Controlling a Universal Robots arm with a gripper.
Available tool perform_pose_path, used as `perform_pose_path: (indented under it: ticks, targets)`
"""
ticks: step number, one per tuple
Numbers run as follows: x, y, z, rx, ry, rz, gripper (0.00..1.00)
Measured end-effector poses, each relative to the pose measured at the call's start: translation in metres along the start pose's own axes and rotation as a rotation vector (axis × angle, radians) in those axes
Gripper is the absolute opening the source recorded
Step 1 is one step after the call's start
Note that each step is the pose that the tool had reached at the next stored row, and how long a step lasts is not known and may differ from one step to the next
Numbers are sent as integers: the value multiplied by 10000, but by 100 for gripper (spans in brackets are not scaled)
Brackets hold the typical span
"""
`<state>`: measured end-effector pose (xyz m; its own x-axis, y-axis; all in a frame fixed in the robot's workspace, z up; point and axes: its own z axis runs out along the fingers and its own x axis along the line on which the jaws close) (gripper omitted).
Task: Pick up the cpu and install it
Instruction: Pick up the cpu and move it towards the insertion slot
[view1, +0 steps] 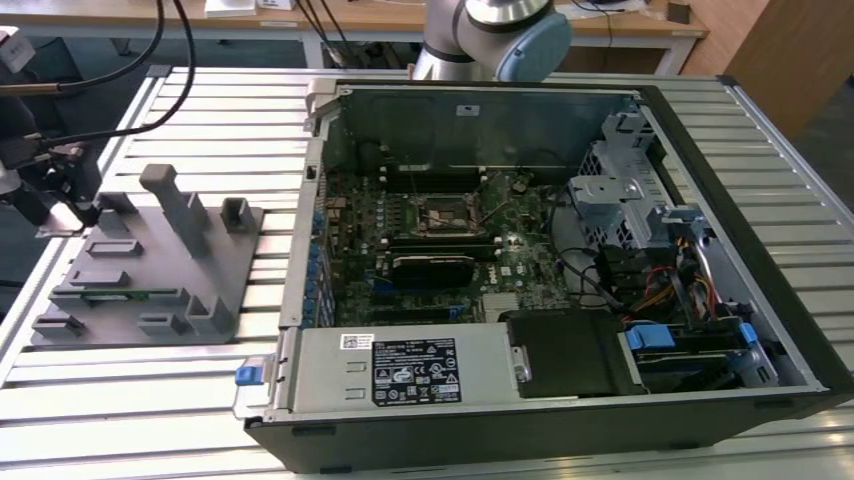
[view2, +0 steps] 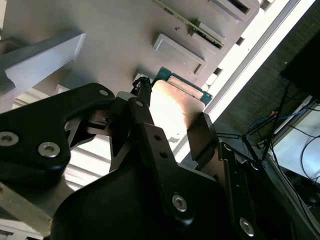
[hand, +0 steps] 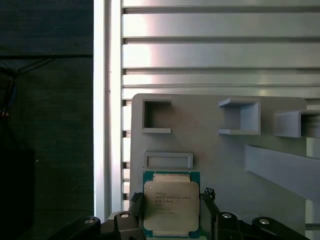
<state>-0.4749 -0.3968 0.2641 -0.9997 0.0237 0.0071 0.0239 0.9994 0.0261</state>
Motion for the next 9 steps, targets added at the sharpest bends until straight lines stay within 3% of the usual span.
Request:
perform_pose_path:
  ticks: [9]
  targets:
    - [1, 11, -118, 0, -9, 0, 54]
